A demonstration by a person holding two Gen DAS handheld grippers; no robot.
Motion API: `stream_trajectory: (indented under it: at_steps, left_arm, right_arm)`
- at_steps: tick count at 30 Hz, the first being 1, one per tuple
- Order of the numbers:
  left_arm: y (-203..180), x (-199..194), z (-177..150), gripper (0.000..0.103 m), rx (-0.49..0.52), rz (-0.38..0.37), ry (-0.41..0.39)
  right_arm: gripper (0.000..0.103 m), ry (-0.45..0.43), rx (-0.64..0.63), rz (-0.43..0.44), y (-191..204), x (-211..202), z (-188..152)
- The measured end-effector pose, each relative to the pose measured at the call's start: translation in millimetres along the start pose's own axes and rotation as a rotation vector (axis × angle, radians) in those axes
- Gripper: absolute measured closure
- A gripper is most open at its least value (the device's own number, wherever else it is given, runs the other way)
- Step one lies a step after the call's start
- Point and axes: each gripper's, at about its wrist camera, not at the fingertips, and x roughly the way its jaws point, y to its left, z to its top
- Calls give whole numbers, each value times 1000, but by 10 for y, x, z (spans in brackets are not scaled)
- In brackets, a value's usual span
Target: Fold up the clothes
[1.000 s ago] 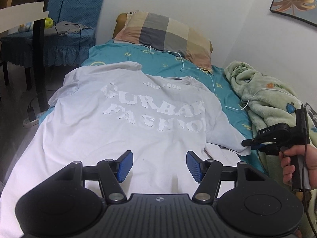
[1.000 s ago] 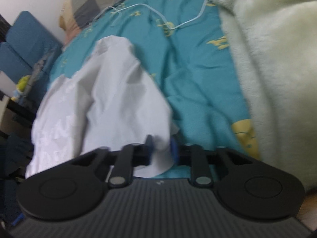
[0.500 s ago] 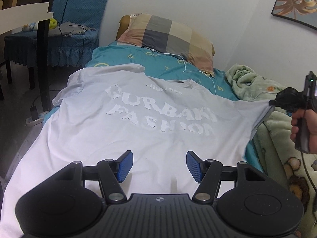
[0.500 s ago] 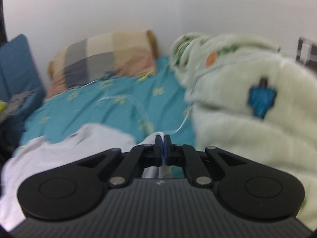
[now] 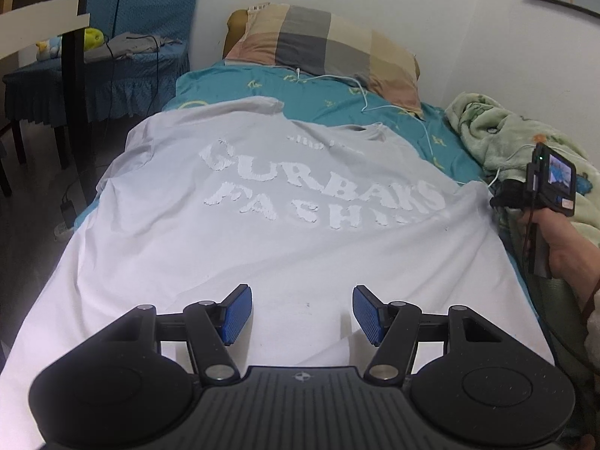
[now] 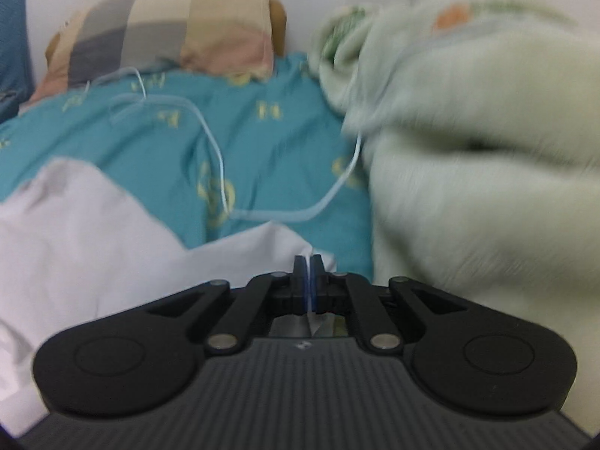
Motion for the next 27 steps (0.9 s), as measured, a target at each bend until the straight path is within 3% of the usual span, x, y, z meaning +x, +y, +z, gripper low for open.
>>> stream_trajectory:
  at_steps: [7,9,10,11,17,19,20,23,27]
  left_arm:
    - [50,-47,19,41,-21,-23,-10]
    - [40,-99,16,41,-24,-29,-17]
    - [31,-121,10,41,-22,-29,-19]
    - [25,-138,7,41,-19,-27,-21]
    - [-12,-216,-17,41,0,-12,-32]
    - [-12,-221,-25,41,7,-5,-31]
    - [-12,-216,-30,41,10,-1,-29]
    - [-2,-180,-32,41,10,8,-18]
    - [15,-120,-23,41,4,10,-7]
  right_arm:
    - [92,12,230,127,-205,-238,57]
    - [77,27,293,155,-270,-347,48]
    - [59,34,327,173,-301,-400,35]
    - [48,40,356,198,-321,-454,13]
    - [46,153,404,267,-254,-643,-152]
    - [43,198,498,301,-285,-613,-235]
    - [32,217,547,315,-302,-593,-278]
    - [23,234,699,334,-372,-483,-423]
    - [23,256,879,350,-458,-318,-605]
